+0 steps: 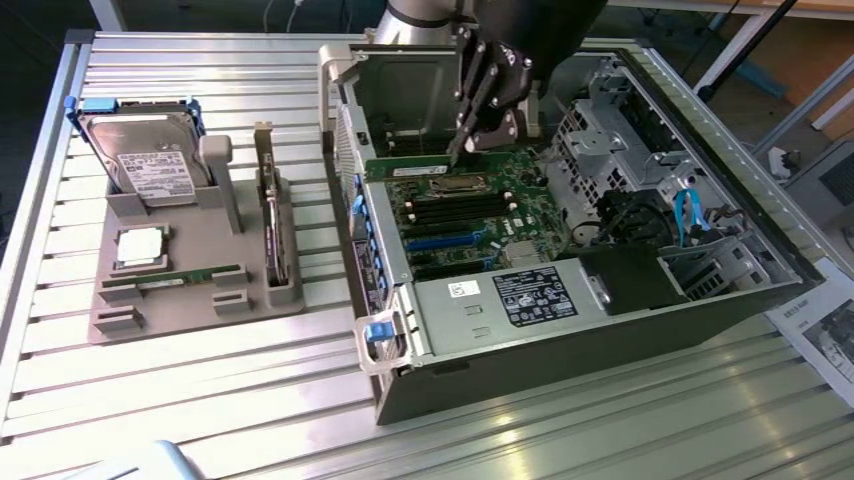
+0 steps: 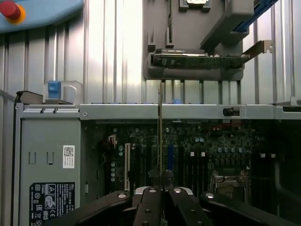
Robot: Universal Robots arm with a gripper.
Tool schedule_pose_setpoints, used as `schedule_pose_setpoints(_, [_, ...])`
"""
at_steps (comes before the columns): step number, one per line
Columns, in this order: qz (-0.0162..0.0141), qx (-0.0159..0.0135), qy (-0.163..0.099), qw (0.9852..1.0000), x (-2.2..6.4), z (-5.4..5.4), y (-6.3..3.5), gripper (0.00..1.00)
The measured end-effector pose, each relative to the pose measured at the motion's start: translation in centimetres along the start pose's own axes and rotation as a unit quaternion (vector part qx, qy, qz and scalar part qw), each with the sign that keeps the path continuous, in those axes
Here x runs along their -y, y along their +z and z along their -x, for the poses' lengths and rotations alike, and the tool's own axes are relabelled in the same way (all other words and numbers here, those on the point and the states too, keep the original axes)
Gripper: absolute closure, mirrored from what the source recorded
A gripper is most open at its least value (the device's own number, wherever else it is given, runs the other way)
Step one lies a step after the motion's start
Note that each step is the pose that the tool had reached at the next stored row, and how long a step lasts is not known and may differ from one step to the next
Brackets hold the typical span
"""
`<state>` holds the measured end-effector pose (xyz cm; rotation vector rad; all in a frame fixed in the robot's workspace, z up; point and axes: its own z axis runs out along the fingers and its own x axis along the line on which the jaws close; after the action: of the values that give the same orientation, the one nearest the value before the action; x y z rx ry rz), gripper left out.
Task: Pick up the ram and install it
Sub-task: 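Pick up the ram and move it above insertion slot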
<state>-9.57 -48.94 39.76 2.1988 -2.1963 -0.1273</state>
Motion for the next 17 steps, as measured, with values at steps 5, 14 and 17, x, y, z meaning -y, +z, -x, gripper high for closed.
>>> schedule_pose_setpoints(5, [0.0003, 0.0, 0.0, 1.0, 2.86, -0.1, -0.23, 0.88])
schedule_pose_setpoints(14, [0.0006, 0.0, 0.0, 1.0, 6.74, -0.2, -0.54, 0.88])
schedule_pose_setpoints(17, [0.0005, 0.0, -0.001, 1.0, 7.69, -0.2, -0.61, 0.88])
